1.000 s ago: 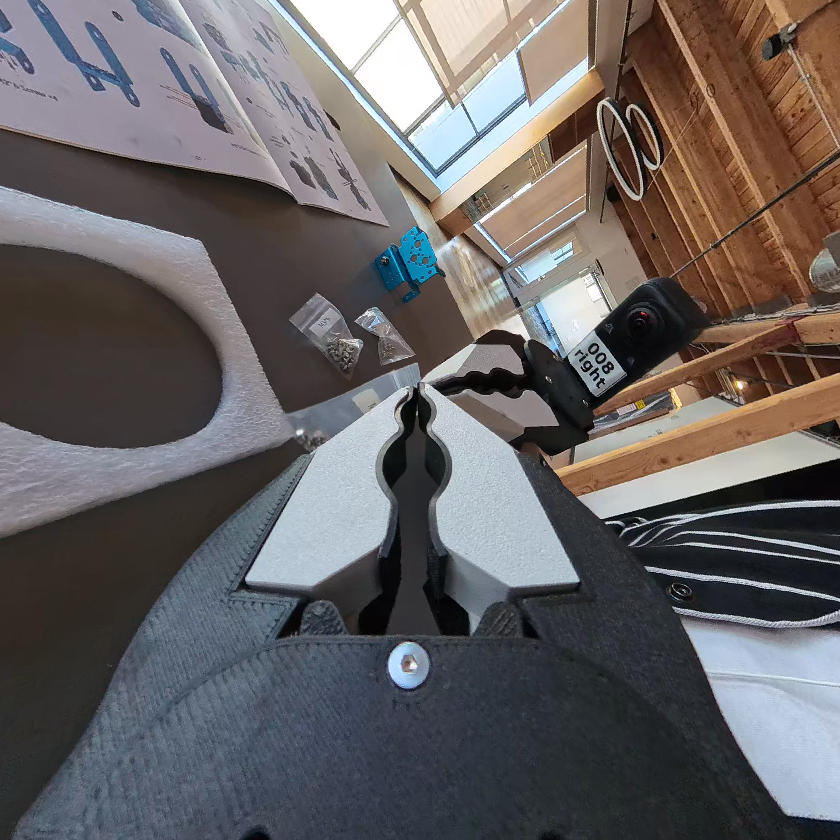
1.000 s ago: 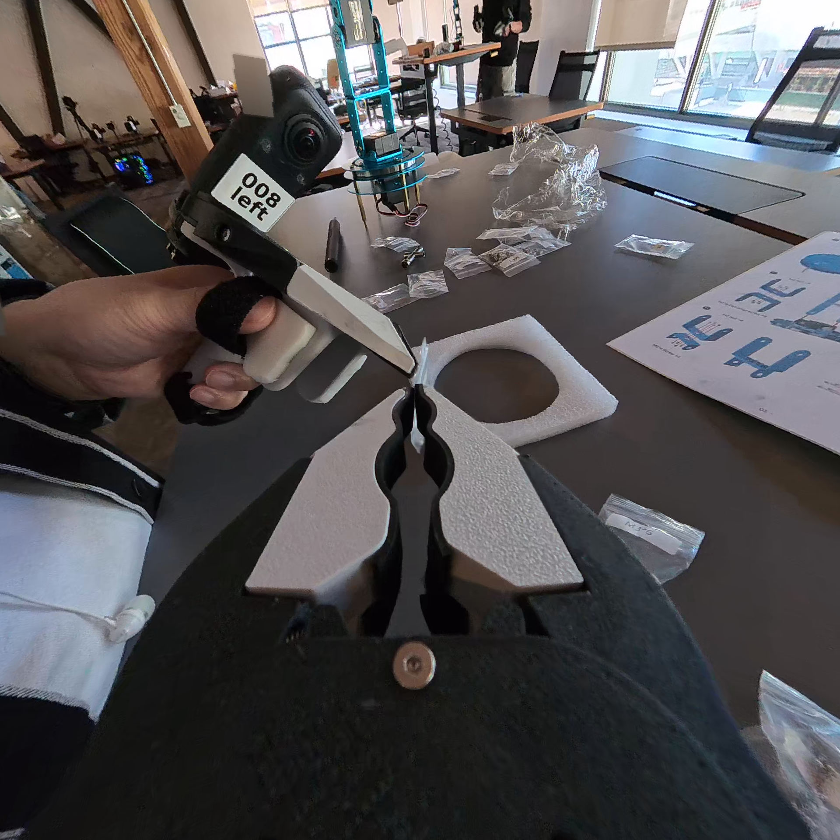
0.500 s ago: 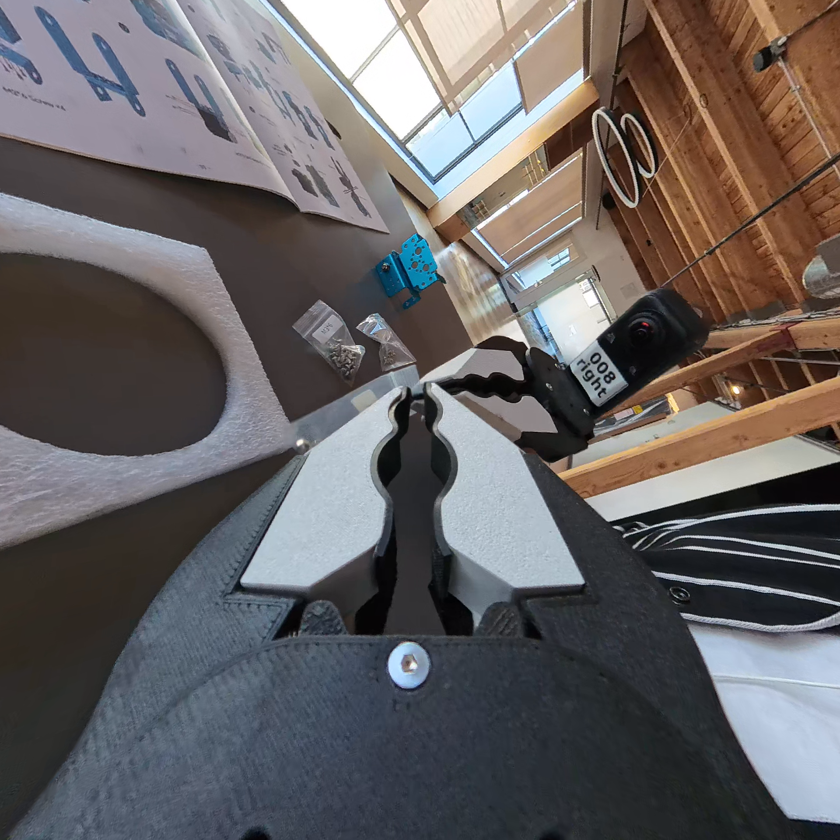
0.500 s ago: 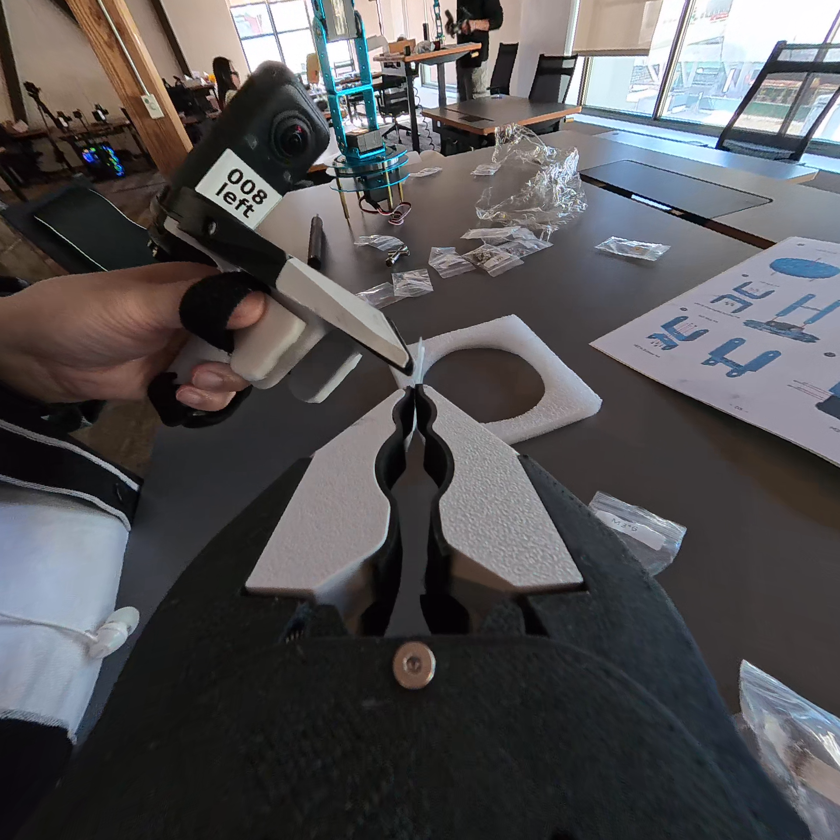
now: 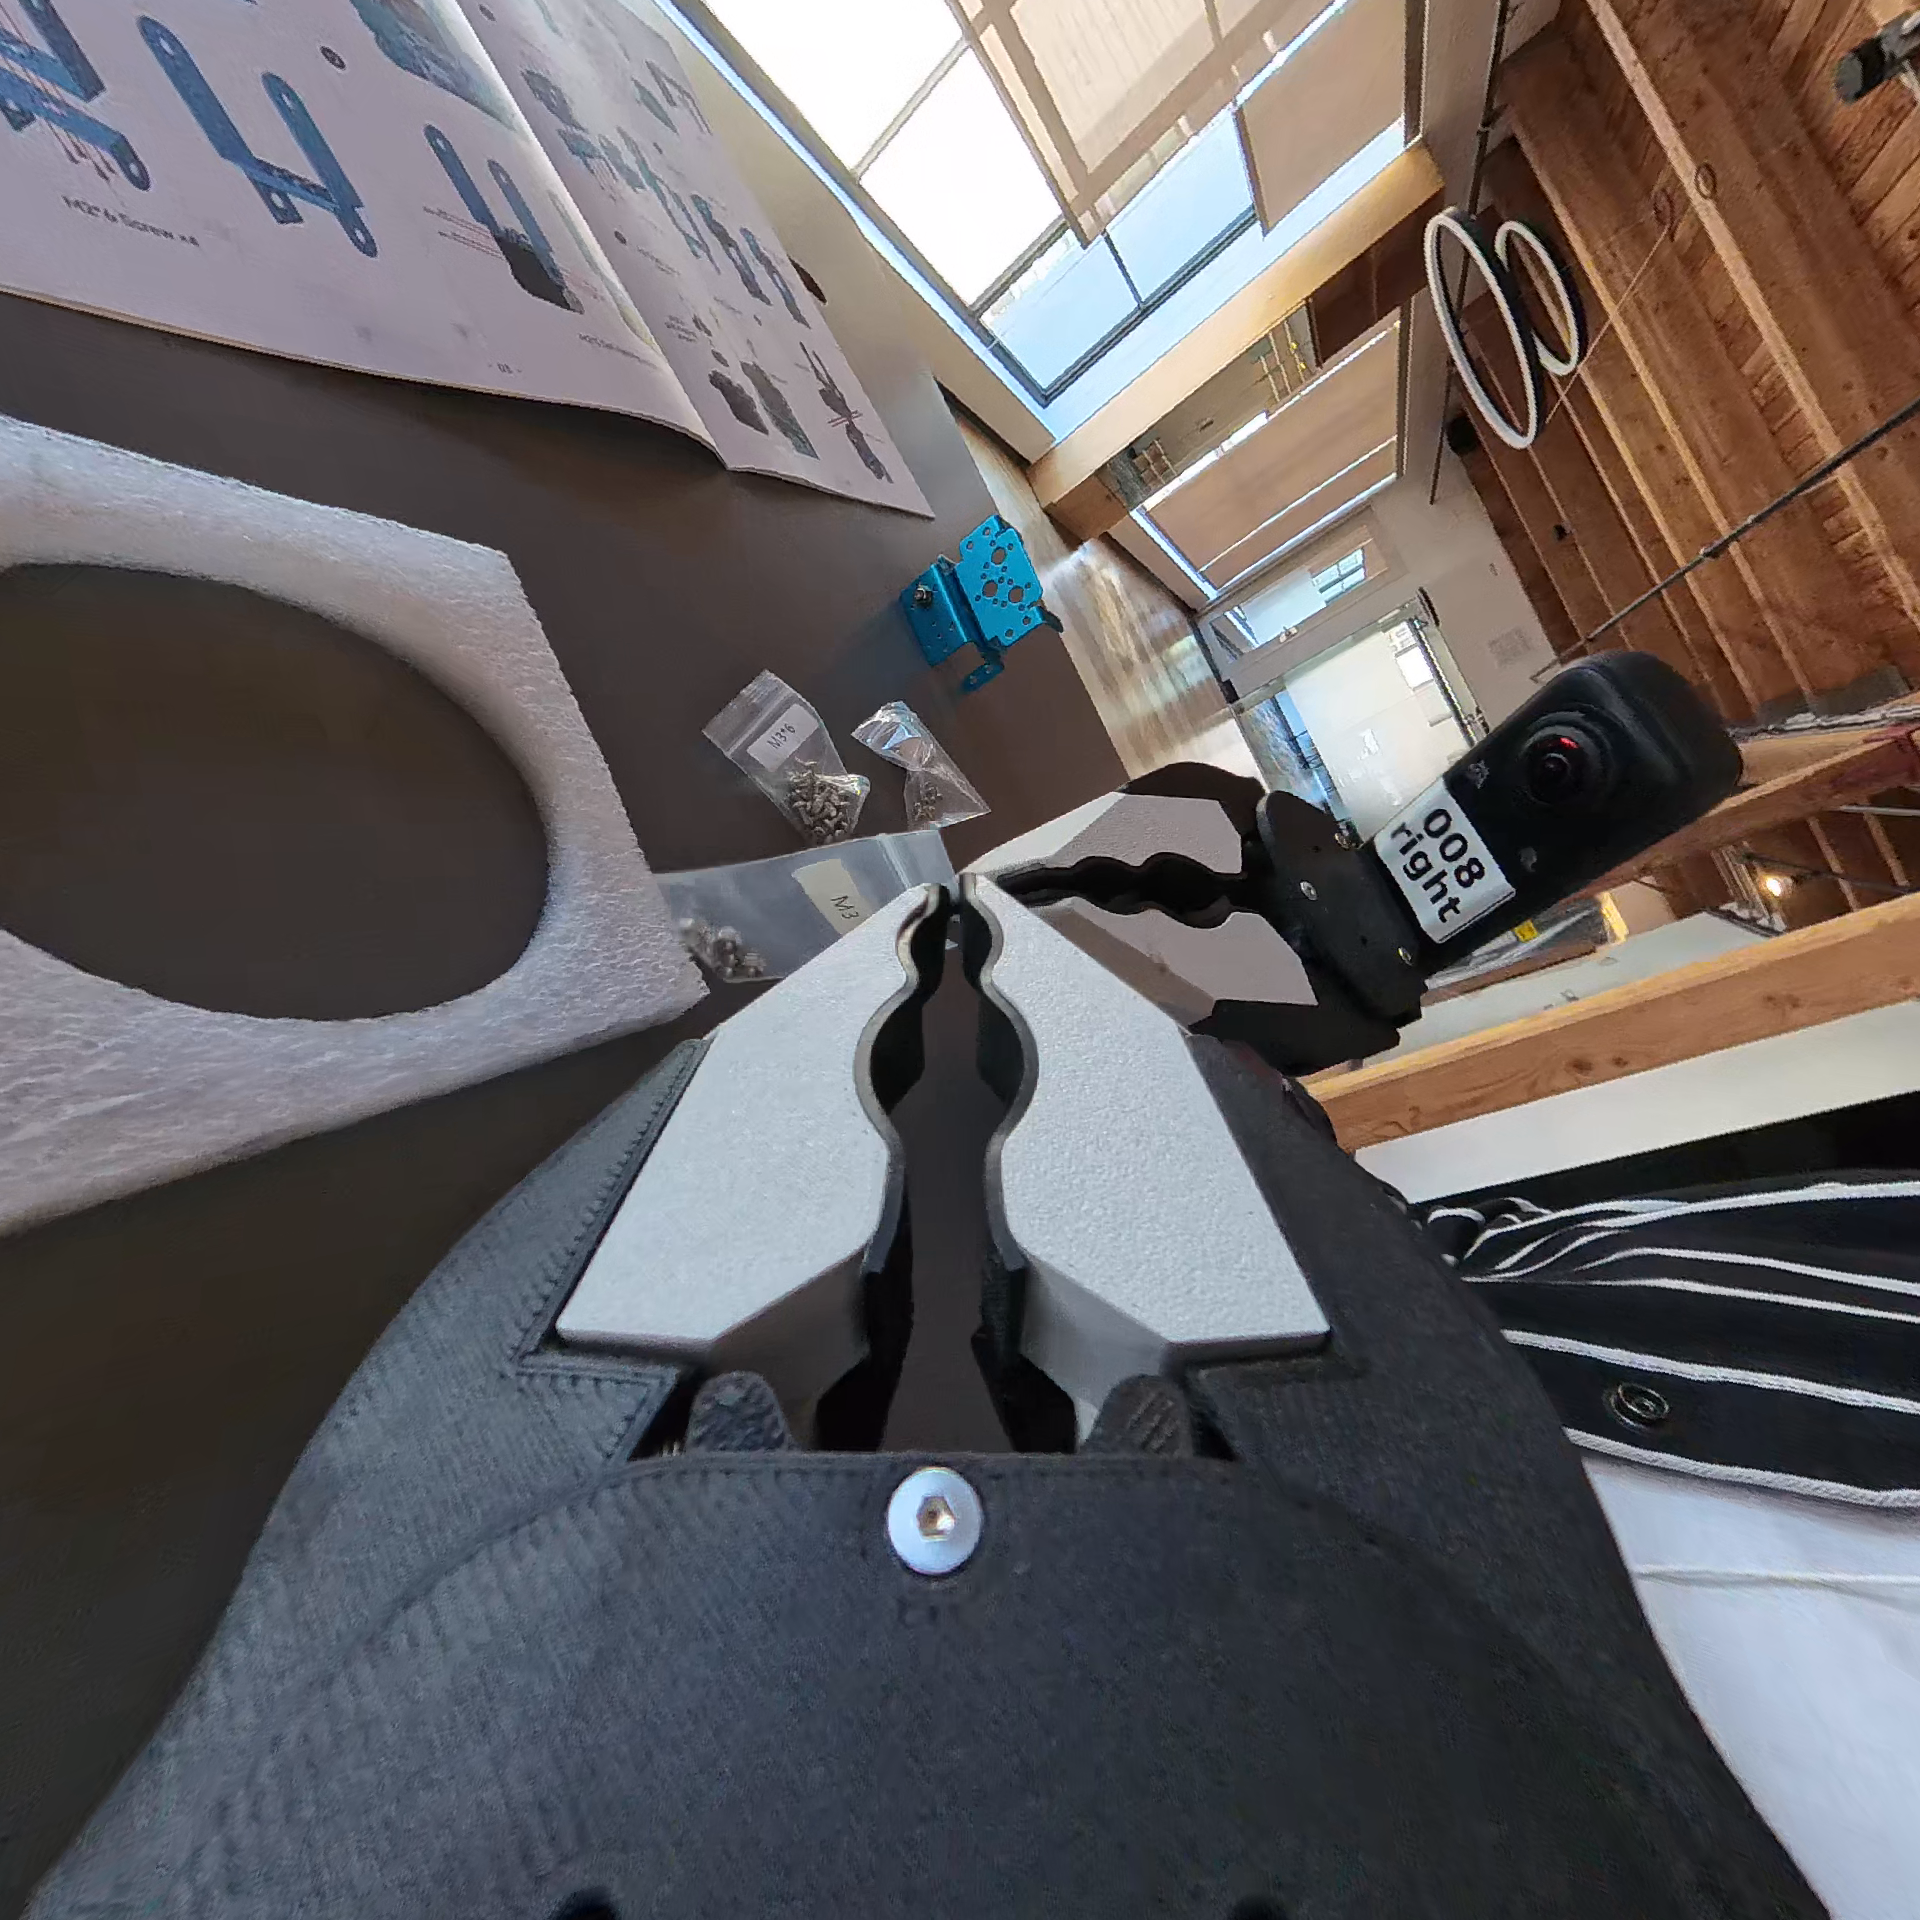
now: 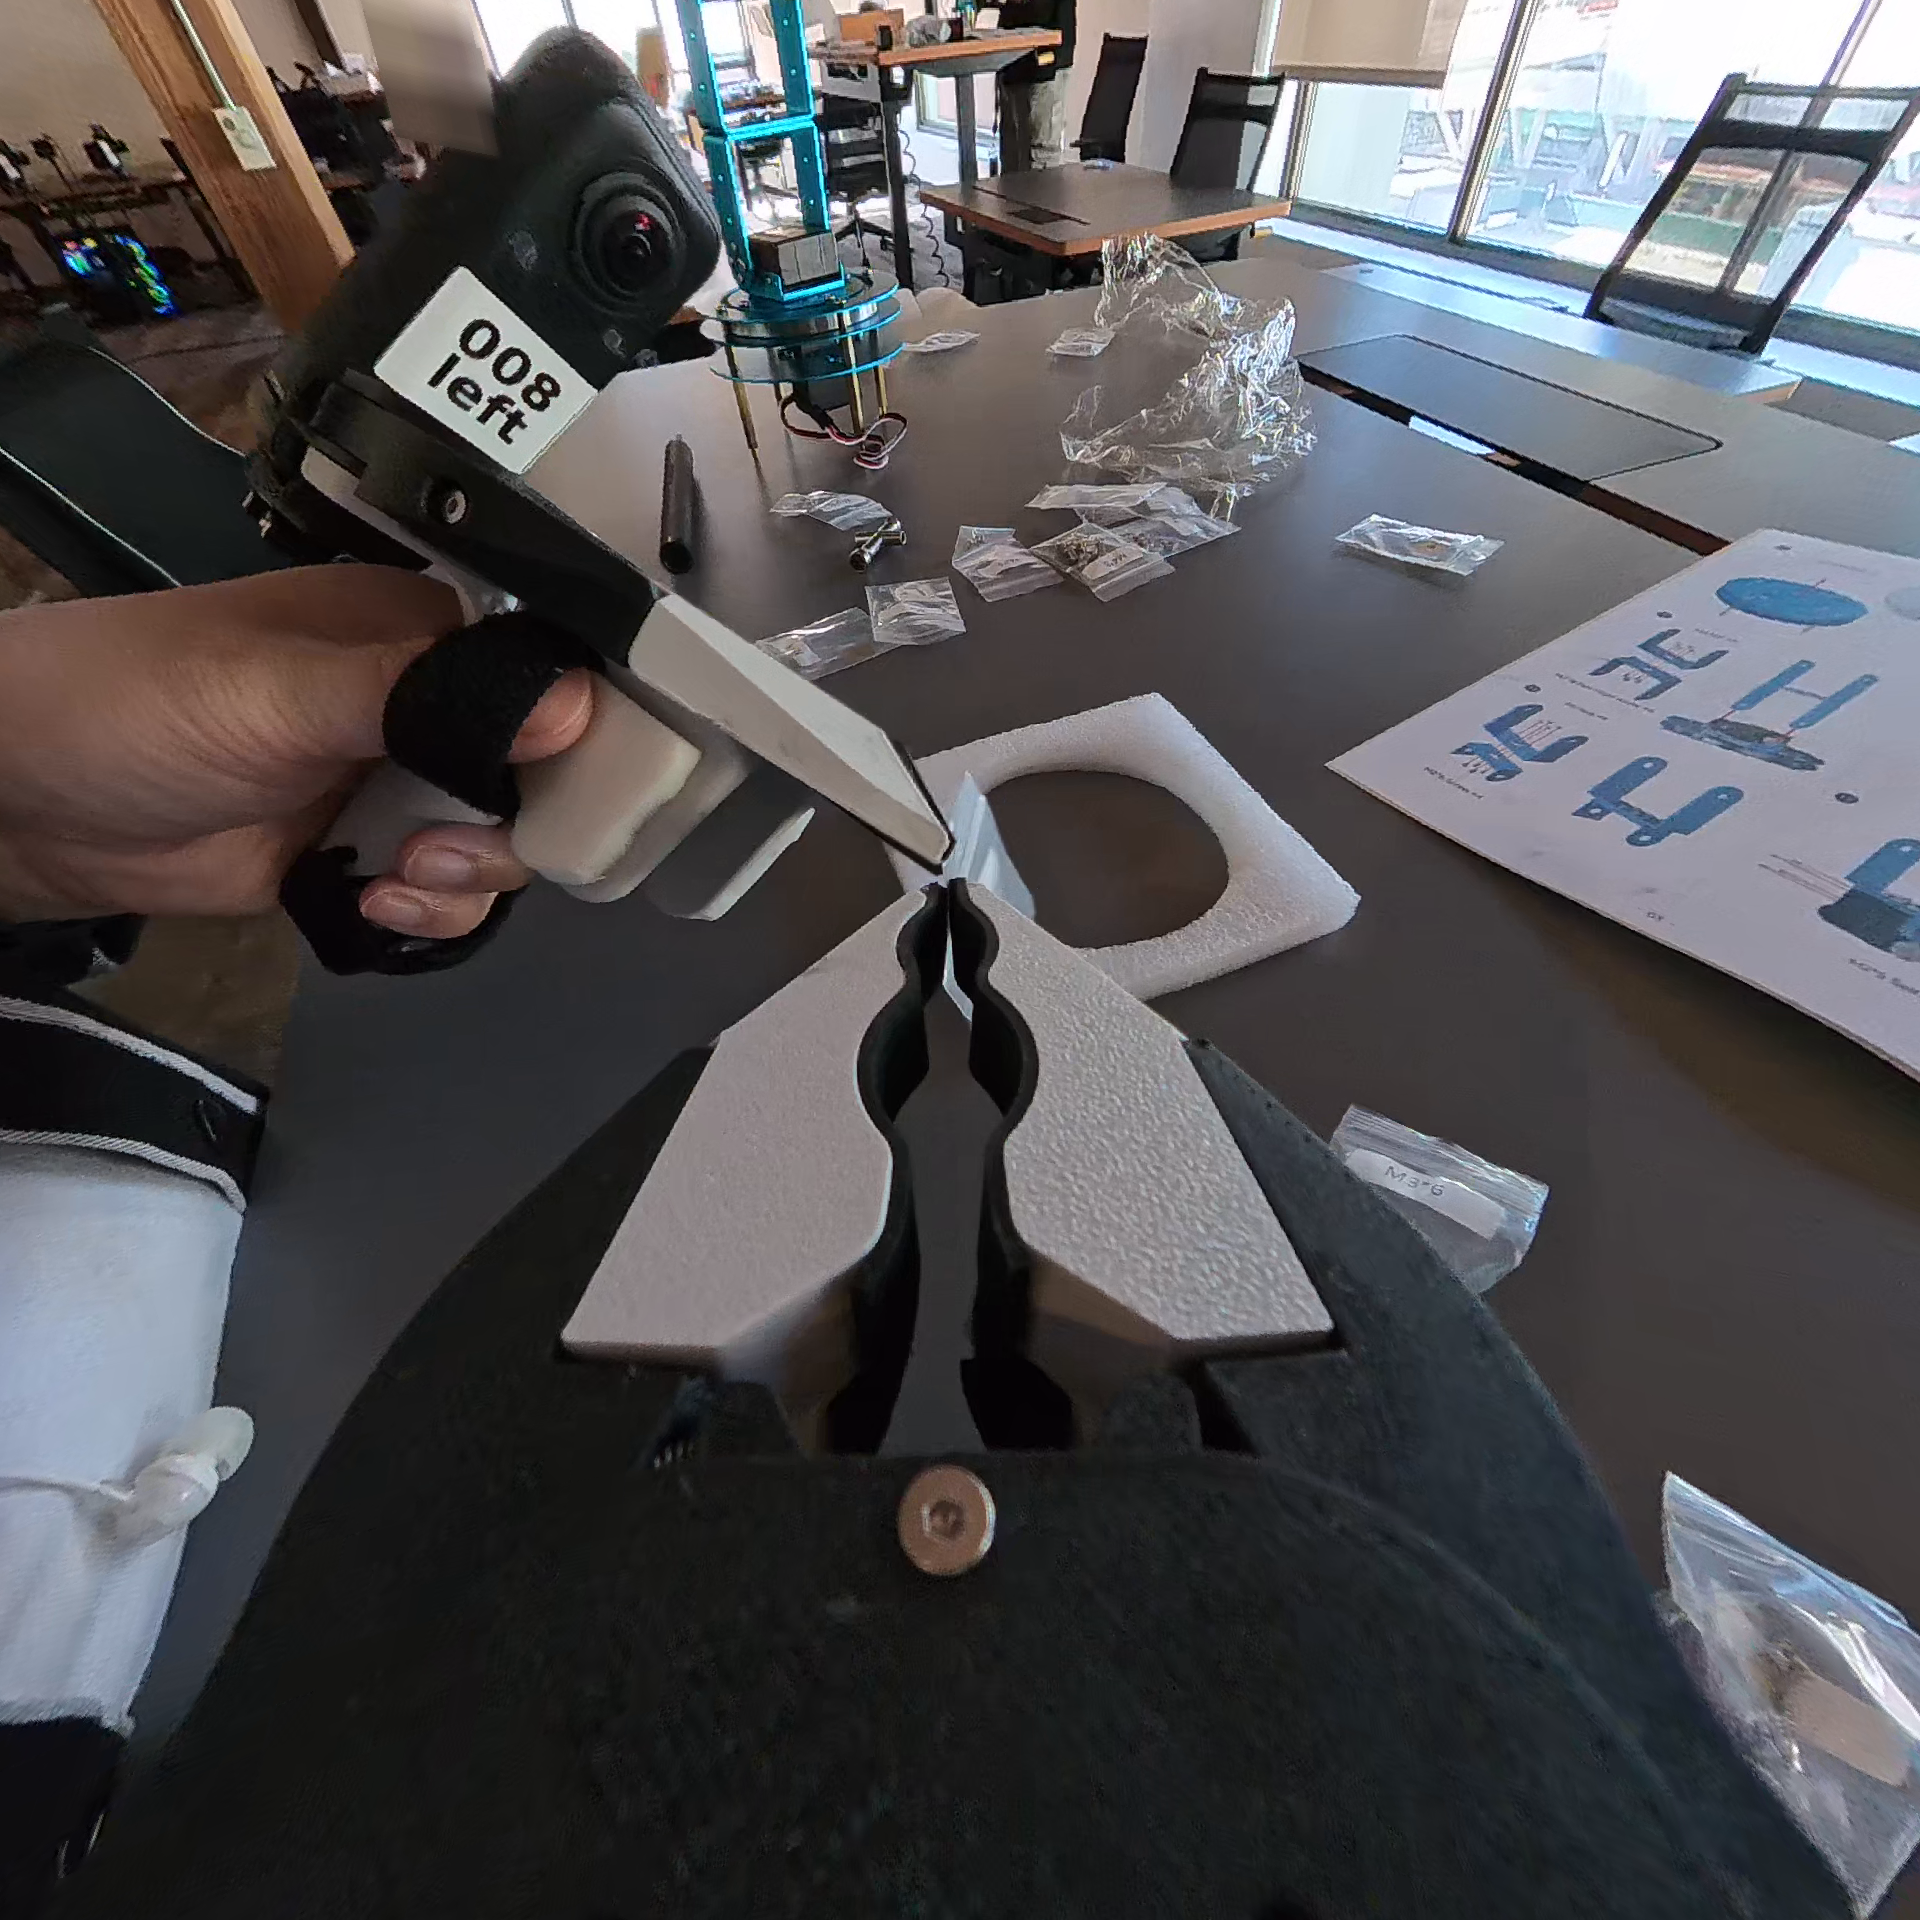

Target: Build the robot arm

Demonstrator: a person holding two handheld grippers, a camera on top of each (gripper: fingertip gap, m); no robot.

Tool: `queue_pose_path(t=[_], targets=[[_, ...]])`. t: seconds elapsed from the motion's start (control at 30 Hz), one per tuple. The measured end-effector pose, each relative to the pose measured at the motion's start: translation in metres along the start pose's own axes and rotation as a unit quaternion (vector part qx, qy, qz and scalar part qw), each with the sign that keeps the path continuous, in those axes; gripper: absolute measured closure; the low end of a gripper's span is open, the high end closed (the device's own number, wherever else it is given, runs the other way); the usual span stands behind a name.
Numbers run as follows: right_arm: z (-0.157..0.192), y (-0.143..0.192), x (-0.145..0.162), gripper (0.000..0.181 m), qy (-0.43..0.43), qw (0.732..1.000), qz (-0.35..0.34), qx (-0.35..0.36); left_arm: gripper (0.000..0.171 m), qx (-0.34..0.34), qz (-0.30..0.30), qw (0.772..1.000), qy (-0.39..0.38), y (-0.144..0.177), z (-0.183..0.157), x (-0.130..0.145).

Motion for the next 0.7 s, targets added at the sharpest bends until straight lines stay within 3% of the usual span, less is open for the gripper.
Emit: queue_pose_path(t=[0.3,0.7], targets=[[0.002,0.000,0.001,0.181,-0.002,1.000,0.004,-0.007,0.171,0.002,-0.001,1.000,0.012,0.002,0.000,0.003],[0.001,-0.006,0.009,0.181,-0.067,0.995,0.027,-0.061,0.171,-0.005,0.011,0.999,0.033,0.004,0.008,0.011]])
Point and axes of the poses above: each gripper's, where its closed fingertips meet, y back along the fingers, x out of its underside, z = x × y across the jaws, the point moved 8 cm from there along y, back along the fingers, and after that the axes turned 4 degrees about z, right-handed, at the moved point
